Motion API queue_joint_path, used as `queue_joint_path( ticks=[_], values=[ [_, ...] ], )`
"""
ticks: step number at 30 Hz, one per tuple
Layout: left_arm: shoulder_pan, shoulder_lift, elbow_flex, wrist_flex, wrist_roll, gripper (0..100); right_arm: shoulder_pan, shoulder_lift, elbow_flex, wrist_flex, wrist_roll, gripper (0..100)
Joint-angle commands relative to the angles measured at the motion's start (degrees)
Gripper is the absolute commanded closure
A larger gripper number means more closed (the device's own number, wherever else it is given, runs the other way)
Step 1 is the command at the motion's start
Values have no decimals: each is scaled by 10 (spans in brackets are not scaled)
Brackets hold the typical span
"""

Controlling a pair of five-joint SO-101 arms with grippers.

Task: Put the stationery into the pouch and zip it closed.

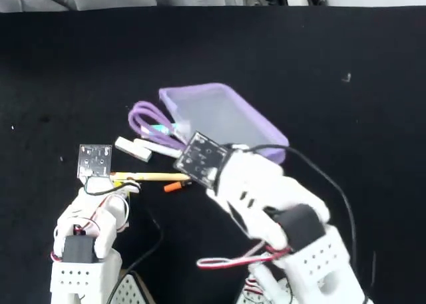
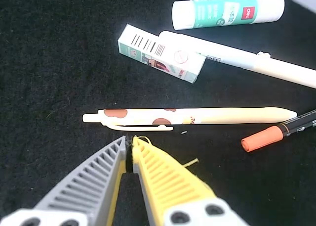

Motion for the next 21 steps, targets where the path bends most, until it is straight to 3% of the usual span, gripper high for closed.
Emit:
queue_joint_path(
  ticks=[1, 7, 14, 21],
  values=[
    [1, 0, 12, 2, -4, 970, -30, 44, 23, -126, 2, 988],
    [1, 0, 12, 2, -4, 970, -93, 108, 51, -222, 1, 988],
    [1, 0, 12, 2, -4, 970, -92, 138, 124, -344, 1, 988],
    [5, 0, 12, 2, -4, 970, -91, 88, 161, -366, 1, 988]
  ],
)
